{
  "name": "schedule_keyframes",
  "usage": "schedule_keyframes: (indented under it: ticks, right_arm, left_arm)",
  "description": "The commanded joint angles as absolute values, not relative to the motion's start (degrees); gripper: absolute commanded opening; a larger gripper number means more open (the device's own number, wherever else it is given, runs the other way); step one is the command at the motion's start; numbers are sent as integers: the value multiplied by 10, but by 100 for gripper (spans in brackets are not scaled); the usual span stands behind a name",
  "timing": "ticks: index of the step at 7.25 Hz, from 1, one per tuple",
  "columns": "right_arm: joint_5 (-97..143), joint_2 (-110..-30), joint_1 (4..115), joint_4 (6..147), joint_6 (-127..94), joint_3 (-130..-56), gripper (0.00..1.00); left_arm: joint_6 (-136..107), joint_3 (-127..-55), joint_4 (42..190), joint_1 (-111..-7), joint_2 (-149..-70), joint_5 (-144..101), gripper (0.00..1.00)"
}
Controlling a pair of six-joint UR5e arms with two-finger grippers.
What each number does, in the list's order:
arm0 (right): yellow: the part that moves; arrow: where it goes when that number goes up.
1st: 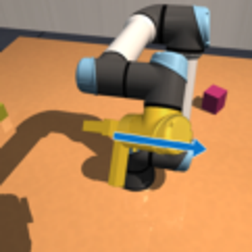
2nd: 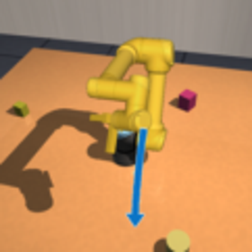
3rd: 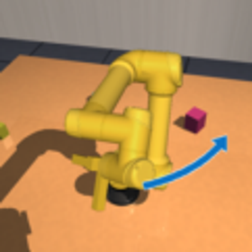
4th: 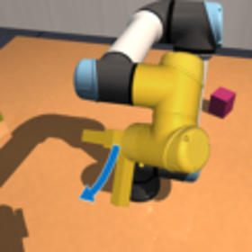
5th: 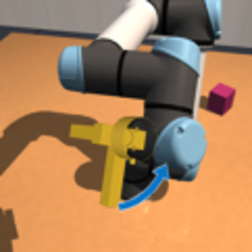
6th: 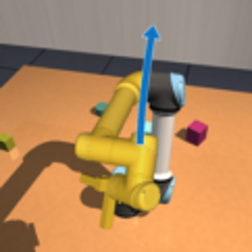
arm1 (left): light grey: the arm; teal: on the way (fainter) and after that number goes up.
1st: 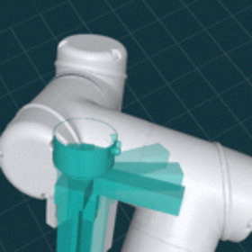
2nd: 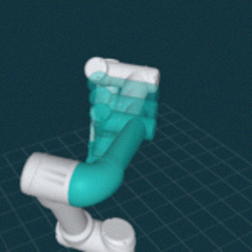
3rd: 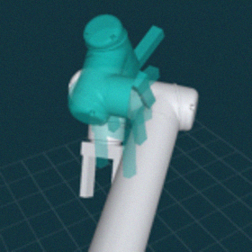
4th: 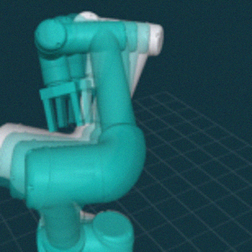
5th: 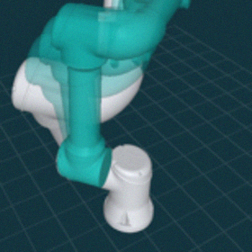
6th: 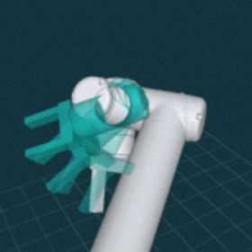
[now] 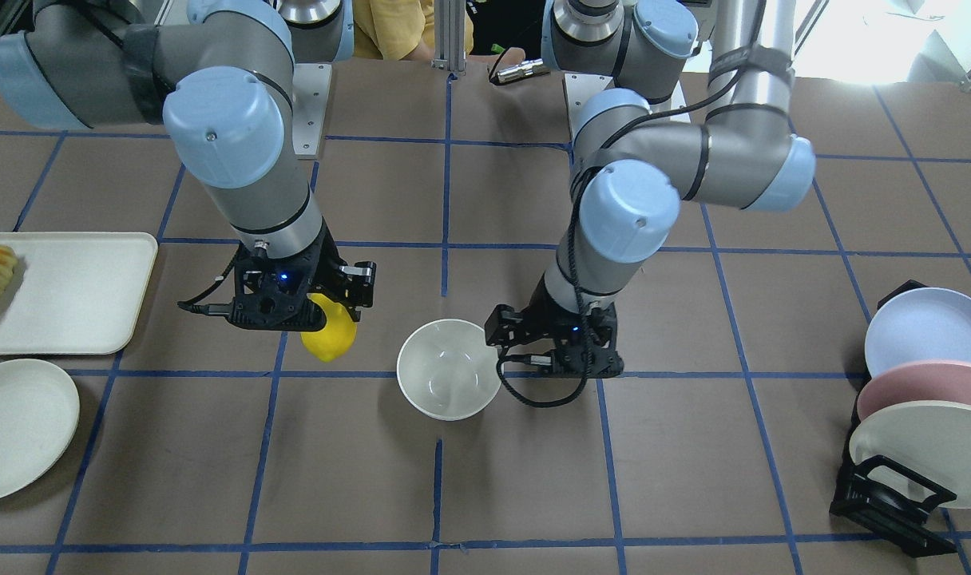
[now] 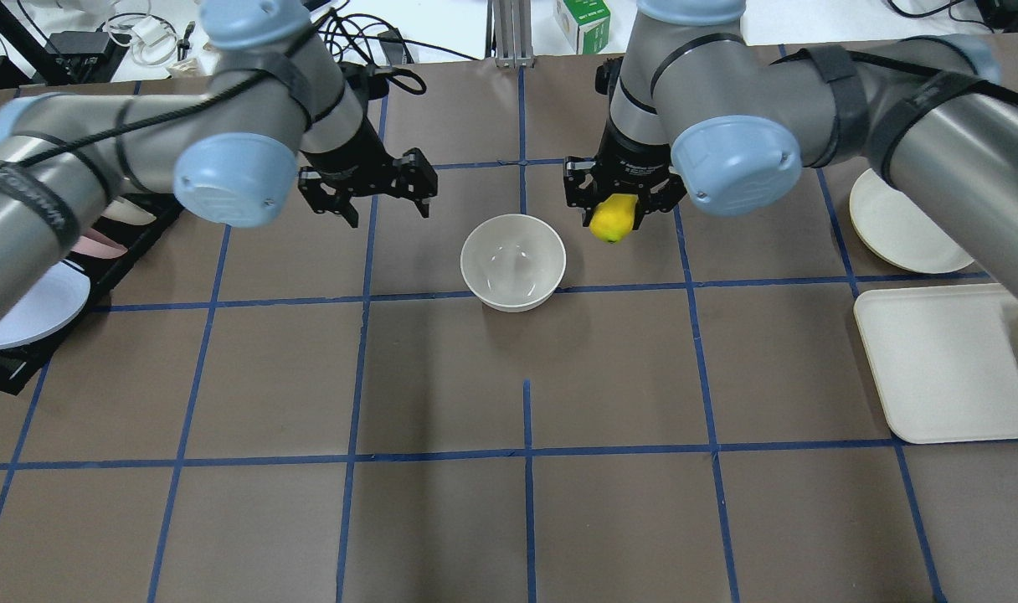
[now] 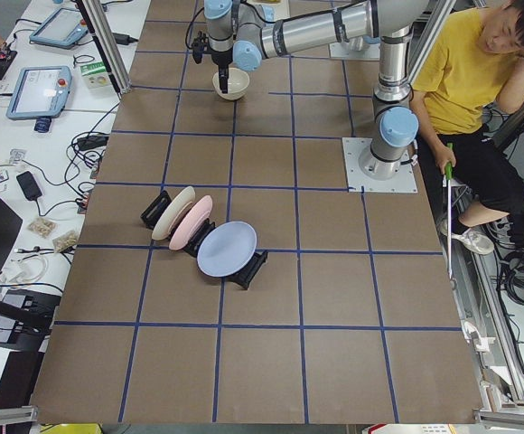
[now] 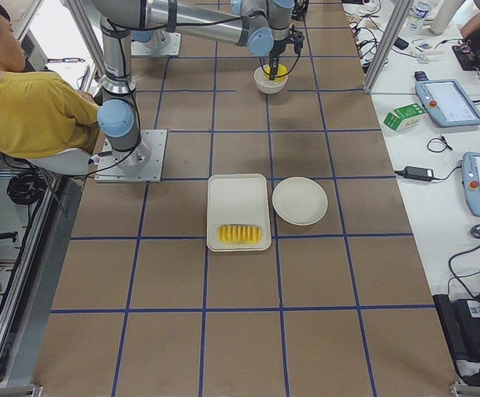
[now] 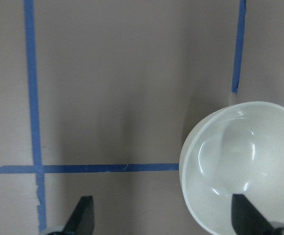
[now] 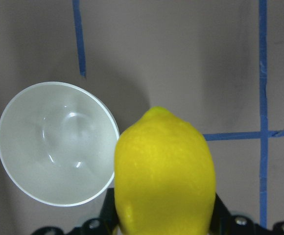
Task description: Place bowl and put lemon in it
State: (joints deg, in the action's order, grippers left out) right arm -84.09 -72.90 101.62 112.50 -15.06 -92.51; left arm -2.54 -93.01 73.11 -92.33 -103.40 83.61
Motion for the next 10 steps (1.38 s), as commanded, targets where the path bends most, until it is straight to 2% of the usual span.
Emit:
schedule_keyframes:
  ticks: [1,3,6,7,8,9,10]
  right_arm:
    - [-838,-667,1077,1217,-211,-919,0]
    - [-838,-639,1093,1232,-236,-919,0]
    - [-838,-607,1100,1230,-257,-922,0]
    - [-837,-599,1100,1230,-253,-921,3]
    - [-825,-585,1100,1249,-256,-920,11]
    - [-825,-580,1100,1261,-257,-924,33]
    - [-826,-578,1100,1261,-256,-925,71]
  left_arm:
    - [61,-882,874,-876,-957,880,100]
    - [65,-855,907,-882,-937,895,100]
    - [60,-854,913,-882,-925,887,100]
    - [60,-855,913,-870,-918,865,100]
    - [65,-859,913,-865,-912,877,100]
    - [64,-856,911,-865,-916,897,100]
    - [64,-856,913,-866,-911,896,100]
